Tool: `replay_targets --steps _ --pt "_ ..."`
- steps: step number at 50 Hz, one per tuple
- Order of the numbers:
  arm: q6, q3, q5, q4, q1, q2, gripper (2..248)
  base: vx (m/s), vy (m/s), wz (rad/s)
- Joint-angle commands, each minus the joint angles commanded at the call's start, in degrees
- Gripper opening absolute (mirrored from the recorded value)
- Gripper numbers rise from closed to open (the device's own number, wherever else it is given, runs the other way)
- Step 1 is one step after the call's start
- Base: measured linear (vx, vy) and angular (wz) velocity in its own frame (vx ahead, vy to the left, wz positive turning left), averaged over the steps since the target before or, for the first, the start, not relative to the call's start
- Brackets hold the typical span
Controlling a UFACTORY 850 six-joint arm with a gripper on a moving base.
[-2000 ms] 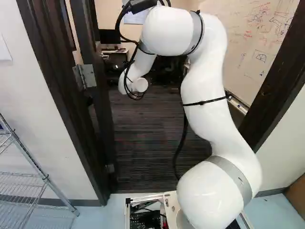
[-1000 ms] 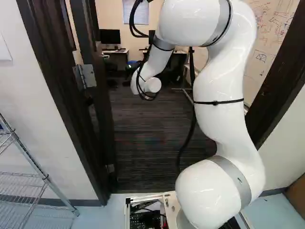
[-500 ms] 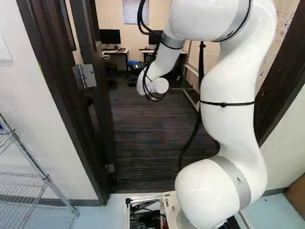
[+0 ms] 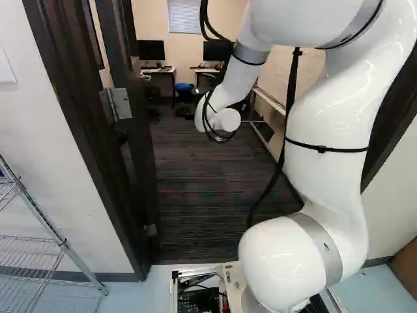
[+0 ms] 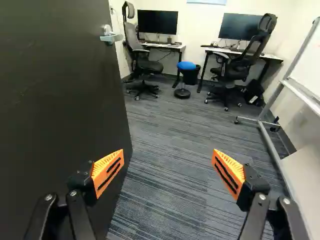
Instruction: Open the door and move inside
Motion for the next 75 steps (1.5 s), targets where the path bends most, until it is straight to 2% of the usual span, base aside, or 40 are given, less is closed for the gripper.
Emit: replay_targets --steps 13,41,58,75 --pt "0.0 4.2 0.0 1.8 -0.9 3.6 247 0.000 0.000 0.000" --pt "0.0 13.1 0.0 1.9 -2.2 12.0 247 0.000 0.000 0.000" --pt "0.0 13.9 0.2 2.0 -2.3 12.5 247 0.000 0.000 0.000" --pt "0.0 16.6 0.8 2.3 -2.9 14.5 247 0.000 0.000 0.000"
